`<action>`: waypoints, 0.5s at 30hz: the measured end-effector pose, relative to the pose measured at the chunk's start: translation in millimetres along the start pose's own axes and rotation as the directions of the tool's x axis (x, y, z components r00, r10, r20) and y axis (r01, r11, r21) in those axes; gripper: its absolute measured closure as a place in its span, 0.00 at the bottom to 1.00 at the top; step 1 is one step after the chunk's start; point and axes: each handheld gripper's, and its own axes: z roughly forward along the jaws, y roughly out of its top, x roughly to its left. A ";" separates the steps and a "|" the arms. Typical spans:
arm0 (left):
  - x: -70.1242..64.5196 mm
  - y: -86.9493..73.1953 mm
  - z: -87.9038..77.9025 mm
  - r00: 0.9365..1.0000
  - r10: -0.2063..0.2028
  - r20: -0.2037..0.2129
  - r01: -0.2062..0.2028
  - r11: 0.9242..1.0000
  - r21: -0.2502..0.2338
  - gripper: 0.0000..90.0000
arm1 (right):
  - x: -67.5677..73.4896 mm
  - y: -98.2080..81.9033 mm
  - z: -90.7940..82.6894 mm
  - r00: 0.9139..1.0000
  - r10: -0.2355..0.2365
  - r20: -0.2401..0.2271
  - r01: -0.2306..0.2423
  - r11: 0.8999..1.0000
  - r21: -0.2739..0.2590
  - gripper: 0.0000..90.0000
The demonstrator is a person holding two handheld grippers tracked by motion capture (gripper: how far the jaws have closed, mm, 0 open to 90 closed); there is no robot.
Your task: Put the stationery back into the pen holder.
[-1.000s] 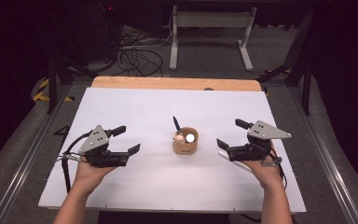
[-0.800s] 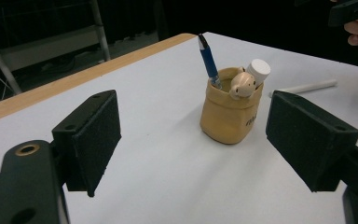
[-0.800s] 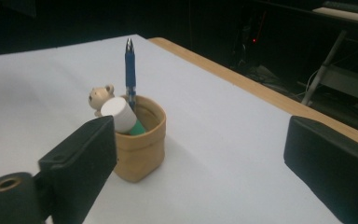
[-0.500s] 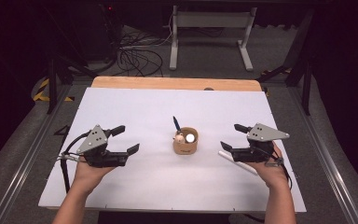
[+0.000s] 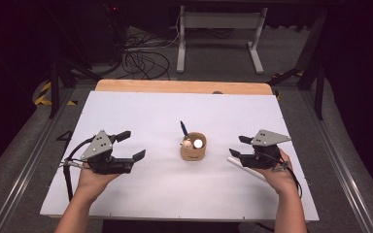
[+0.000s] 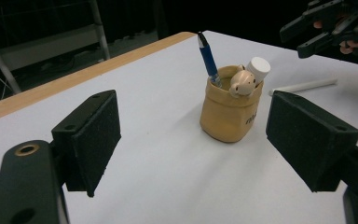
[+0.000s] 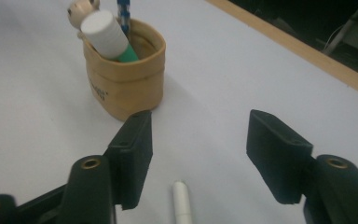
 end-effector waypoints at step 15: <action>-0.1 -0.4 0.4 1.000 0.003 0.004 -0.003 1.000 0.000 0.21 | -5.4 -17.7 16.2 0.999 -0.016 -0.052 0.021 0.994 0.109 0.69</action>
